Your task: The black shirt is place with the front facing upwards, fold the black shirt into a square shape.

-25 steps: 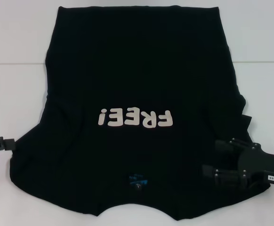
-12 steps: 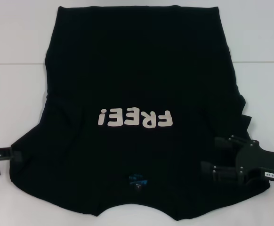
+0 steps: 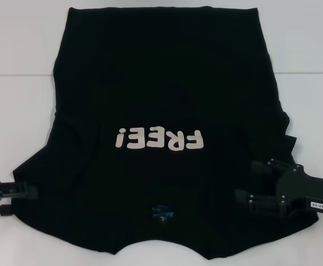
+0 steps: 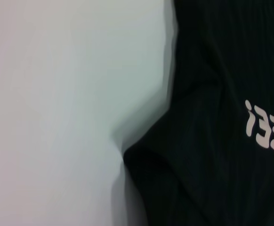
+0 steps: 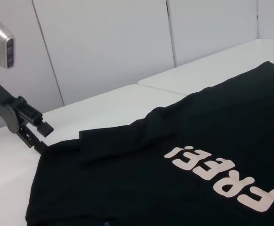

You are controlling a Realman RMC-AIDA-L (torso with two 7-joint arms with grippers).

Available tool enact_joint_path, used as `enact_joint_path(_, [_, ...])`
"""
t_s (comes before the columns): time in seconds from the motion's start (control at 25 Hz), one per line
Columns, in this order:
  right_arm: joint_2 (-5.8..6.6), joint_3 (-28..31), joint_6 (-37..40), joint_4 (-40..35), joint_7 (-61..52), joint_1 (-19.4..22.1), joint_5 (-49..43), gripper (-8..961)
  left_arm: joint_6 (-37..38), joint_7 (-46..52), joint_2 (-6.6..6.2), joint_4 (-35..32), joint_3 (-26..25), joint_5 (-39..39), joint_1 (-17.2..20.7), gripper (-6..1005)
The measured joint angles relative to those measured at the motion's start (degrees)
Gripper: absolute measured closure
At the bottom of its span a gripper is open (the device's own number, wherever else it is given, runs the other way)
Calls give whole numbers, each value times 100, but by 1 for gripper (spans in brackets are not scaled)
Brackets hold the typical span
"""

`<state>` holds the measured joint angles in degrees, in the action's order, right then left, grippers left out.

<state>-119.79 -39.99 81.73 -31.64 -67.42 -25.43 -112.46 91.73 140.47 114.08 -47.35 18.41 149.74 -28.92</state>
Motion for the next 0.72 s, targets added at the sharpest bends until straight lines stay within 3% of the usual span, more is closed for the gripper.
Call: enact_joint_path(0.72, [1, 1, 113, 17, 0, 20, 6, 18, -152, -79, 59, 293, 119, -6, -189, 79])
